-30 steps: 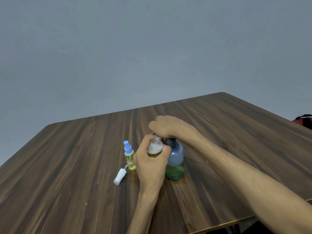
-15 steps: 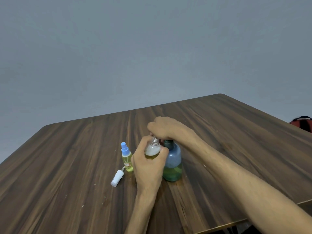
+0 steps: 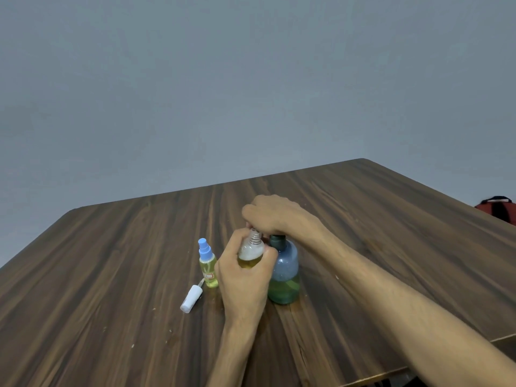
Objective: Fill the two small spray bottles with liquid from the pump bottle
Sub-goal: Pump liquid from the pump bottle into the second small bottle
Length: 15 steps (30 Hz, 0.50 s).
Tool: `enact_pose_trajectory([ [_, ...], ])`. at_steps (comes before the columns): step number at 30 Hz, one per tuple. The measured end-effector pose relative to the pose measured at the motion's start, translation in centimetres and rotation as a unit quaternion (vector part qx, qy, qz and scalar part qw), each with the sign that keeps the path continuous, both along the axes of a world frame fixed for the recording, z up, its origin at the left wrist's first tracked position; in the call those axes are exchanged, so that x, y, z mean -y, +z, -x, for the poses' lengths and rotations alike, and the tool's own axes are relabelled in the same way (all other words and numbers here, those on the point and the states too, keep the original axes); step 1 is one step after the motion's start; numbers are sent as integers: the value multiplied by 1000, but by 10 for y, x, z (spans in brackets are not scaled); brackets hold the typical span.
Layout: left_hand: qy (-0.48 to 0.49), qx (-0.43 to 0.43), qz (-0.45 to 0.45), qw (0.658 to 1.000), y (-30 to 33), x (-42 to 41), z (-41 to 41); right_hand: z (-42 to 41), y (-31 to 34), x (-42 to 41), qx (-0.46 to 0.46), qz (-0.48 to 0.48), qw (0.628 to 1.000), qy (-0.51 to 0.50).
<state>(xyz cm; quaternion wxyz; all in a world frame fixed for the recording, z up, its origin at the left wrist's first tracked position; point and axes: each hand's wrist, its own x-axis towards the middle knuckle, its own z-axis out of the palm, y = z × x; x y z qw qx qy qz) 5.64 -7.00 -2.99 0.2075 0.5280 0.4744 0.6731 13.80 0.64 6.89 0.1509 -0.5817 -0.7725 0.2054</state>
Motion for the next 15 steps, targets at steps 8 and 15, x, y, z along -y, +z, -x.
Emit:
enact_pose_trajectory([
  [8, 0, 2, -1, 1000, 0, 1, 0, 1, 1, 2, 12, 19, 1000, 7],
  [15, -2, -1, 0, 1000, 0, 1, 1, 0, -1, -1, 2, 7, 1000, 9],
])
